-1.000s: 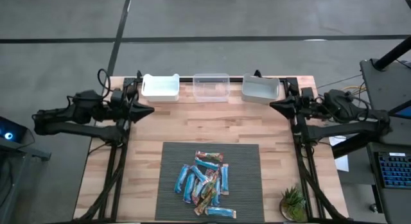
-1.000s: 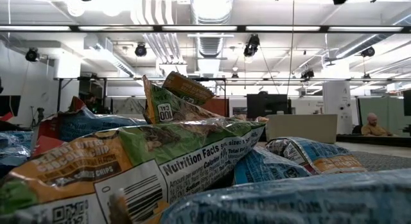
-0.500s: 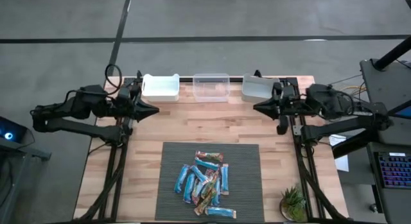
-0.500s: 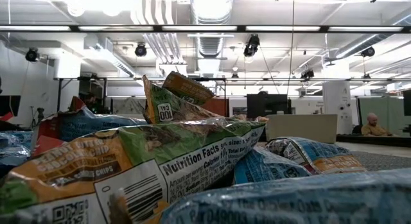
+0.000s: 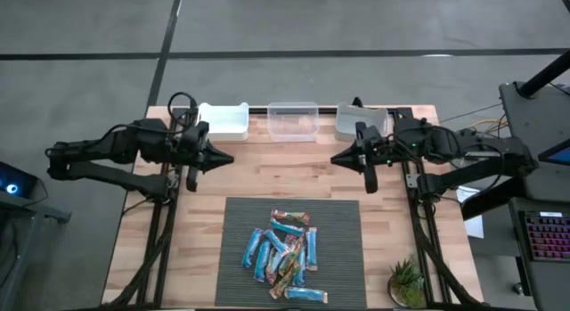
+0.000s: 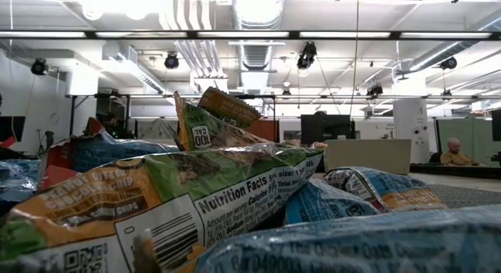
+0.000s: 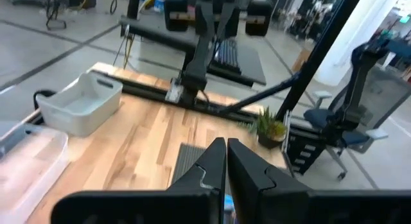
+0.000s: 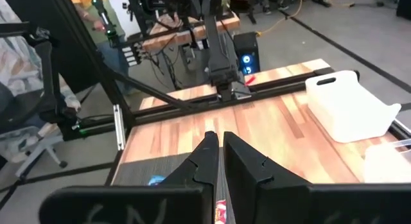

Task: Pick and place Granola Bars by type
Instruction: Put the red granola bar into the white bin

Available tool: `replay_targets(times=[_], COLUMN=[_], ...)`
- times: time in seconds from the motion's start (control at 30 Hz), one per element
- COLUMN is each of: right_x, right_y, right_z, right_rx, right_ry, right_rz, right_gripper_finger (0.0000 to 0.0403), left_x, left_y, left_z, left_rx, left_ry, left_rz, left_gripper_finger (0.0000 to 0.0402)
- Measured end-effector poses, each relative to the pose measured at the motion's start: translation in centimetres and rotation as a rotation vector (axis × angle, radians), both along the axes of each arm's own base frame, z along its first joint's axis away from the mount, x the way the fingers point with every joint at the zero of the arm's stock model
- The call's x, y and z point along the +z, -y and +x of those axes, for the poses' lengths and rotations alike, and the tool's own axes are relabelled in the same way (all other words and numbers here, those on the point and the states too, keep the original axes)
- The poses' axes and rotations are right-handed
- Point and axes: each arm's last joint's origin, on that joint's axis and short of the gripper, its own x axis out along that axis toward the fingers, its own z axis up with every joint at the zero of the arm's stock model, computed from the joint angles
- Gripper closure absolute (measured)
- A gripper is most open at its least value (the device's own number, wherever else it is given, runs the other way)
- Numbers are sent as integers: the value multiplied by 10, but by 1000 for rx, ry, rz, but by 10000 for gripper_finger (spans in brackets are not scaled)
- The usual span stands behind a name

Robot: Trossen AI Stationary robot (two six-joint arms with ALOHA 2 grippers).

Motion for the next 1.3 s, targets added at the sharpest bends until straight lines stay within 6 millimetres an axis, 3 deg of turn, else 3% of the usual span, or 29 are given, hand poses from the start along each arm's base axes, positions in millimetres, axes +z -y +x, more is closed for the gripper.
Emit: replay_targets(times=[0.47,1.3], right_x=[-6,-42], right_y=[-4,-42], right_z=[23,63], right_rx=[35,162], right_ry=[-114,-258], right_rz=[5,-1], right_gripper_finger=[385,385], left_x=[-9,-11], left_y=[0,1], left_z=[-1,-1], left_rx=[-6,-21], left_ry=[-74,-89], left_rz=[8,24], left_gripper_finger=[402,402])
